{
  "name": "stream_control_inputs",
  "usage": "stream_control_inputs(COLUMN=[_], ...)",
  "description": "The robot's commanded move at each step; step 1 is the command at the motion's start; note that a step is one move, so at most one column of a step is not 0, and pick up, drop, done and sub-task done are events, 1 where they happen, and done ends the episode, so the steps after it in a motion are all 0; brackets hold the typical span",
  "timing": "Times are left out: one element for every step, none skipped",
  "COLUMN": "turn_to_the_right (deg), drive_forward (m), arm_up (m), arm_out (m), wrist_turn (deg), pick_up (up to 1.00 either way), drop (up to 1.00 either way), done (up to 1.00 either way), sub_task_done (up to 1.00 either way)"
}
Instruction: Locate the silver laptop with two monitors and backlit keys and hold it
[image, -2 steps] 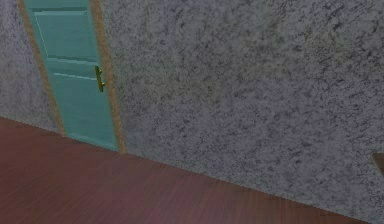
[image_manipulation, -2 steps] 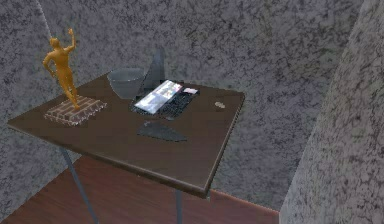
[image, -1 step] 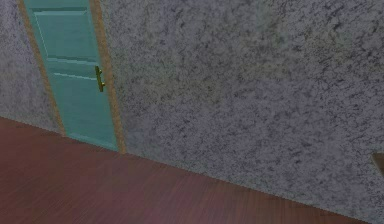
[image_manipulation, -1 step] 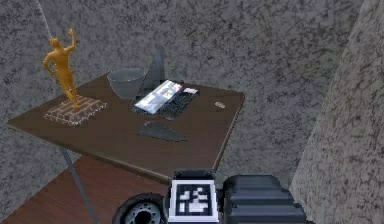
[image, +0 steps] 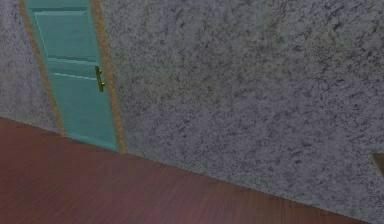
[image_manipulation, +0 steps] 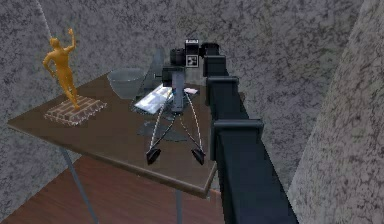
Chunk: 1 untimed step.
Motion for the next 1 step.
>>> stream_control_inputs(turn_to_the_right=[0.0], drive_forward=[0.0], arm_up=[0.0], arm_out=[0.0], wrist_turn=[45.0], pick_up=[0.0], drop=[0.0], done=[0.0], sub_task_done=[0.0])
